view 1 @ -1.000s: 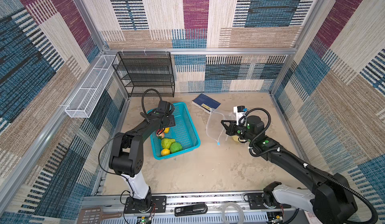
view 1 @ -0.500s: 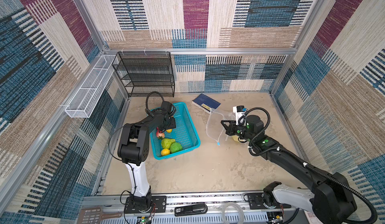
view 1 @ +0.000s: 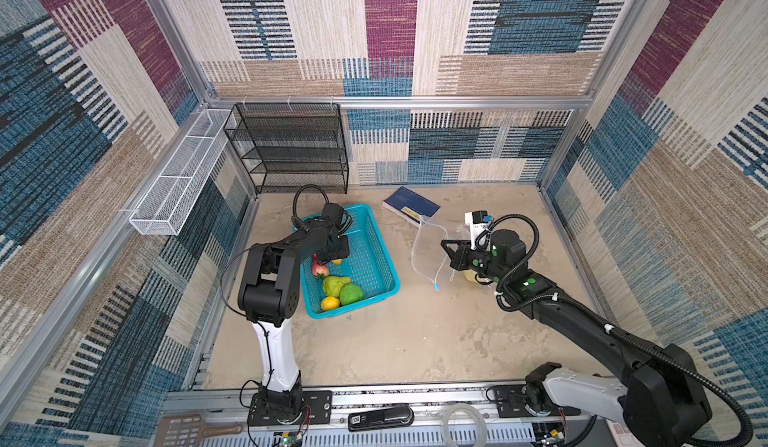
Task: Place the food in the zip-top bag and seal the zipper
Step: 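Lower the left gripper and grasp the orange elongated fruit, then carry the orange elongated fruit with the left gripper into the bag mouth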
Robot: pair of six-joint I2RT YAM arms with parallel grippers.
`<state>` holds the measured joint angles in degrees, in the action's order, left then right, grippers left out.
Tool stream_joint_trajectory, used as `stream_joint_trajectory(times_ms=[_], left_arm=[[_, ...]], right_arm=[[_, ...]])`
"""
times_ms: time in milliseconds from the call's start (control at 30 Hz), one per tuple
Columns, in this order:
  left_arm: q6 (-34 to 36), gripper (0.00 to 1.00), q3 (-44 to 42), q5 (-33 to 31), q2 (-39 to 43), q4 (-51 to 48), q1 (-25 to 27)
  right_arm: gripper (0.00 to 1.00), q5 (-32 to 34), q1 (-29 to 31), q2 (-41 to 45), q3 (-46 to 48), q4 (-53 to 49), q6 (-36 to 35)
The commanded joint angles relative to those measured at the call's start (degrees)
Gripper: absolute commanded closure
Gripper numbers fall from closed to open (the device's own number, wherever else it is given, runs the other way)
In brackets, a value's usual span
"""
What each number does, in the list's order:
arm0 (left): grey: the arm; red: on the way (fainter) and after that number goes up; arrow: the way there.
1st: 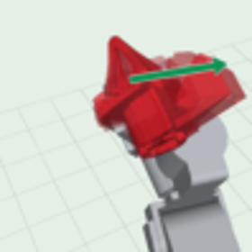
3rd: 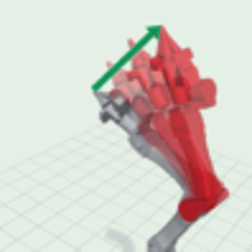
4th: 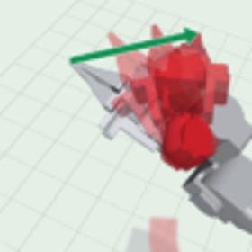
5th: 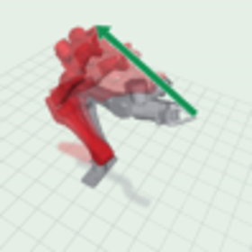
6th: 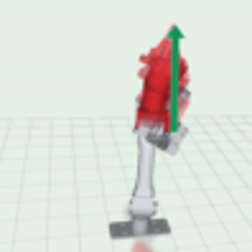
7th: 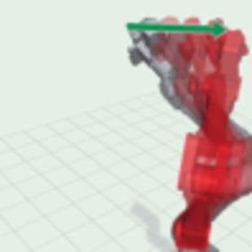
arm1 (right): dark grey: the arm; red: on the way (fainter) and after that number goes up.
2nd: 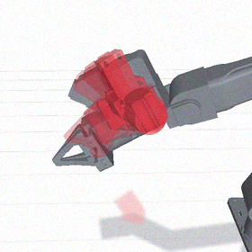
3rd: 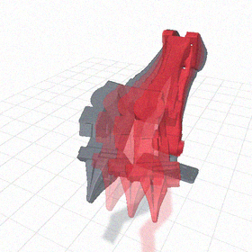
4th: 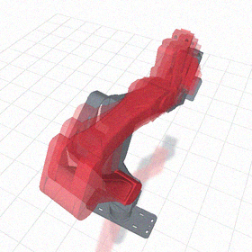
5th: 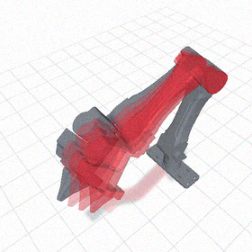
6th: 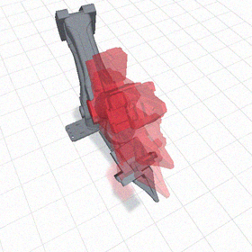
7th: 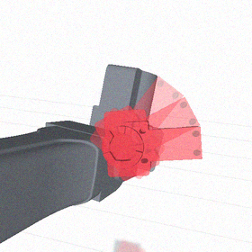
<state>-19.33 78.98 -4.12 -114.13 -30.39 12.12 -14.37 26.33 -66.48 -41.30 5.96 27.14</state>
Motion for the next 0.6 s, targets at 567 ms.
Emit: stream_joint_trajectory(times_ms=[567], left_arm=[[-7.44,0.65,-14.58,21.6,20.94,13.26,2.15]], right_arm=[[1.0,2.15,0.05,0.84,0.82,1.98,0.39]])
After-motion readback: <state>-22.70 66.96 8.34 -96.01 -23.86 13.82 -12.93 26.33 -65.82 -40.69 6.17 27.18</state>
